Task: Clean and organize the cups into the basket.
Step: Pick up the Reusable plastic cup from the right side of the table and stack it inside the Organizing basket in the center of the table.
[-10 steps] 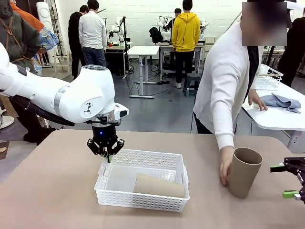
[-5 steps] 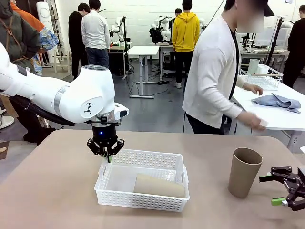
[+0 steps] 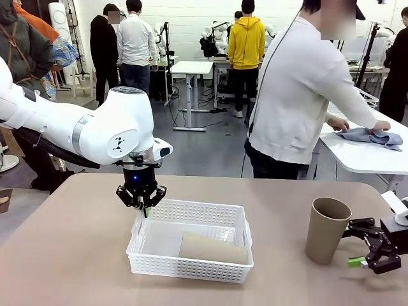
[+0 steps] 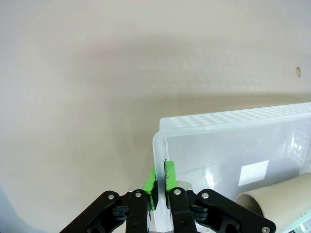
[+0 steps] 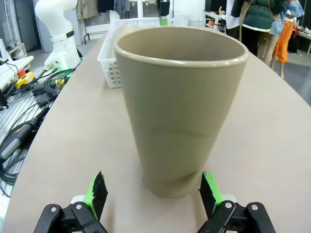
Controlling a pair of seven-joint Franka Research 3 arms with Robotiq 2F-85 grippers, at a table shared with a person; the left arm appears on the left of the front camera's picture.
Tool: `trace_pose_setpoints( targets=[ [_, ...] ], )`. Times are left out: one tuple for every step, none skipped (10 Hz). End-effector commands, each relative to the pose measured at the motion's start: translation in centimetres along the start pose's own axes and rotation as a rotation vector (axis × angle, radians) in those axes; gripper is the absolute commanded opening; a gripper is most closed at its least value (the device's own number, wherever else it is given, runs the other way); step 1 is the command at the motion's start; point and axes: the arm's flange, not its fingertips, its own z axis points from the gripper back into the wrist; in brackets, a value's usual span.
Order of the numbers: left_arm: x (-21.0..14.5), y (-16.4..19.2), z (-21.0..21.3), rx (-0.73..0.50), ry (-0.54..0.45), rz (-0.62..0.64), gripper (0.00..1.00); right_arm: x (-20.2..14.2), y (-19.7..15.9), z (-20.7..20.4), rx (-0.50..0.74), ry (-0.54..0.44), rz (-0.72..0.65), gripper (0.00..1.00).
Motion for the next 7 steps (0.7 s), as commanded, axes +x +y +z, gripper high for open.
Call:
trace_pose_setpoints(
  targets=[
    [0.0, -0.1, 0.2, 0.001, -0.005, -0.001, 0.0, -0.6, -1.7, -1.2, -0.001, -0.008, -0.035, 1.0],
    [0.0, -0.1, 0.2, 0.001, -0.005, -0.001, 0.0, -0.4, -2.0, -1.8, 0.019, -0.011, -0.031, 1.0],
    [0.0, -0.1, 0.2, 0.001, -0.005, -0.001, 0.0, -0.2, -2.3, -2.3, 0.03, -0.009, -0.027, 1.0],
    [0.0, -0.1, 0.2, 0.001, -0.005, -0.001, 0.0, 0.1, -2.5, -2.8, 0.046, -0.011, -0.018, 1.0],
    [0.0, -0.1, 0.2, 0.001, -0.005, -0.001, 0.0, 0.5, -2.7, -3.3, 0.058, -0.017, -0.01, 1.0],
    [0.0, -0.1, 0.2, 0.001, -0.005, -0.001, 0.0, 0.9, -2.8, -3.7, 0.066, -0.021, -0.001, 1.0],
    [0.0, -0.1, 0.2, 0.001, -0.005, -0.001, 0.0, 1.4, -2.9, -4.1, 0.073, -0.025, 0.01, 1.0]
  ],
)
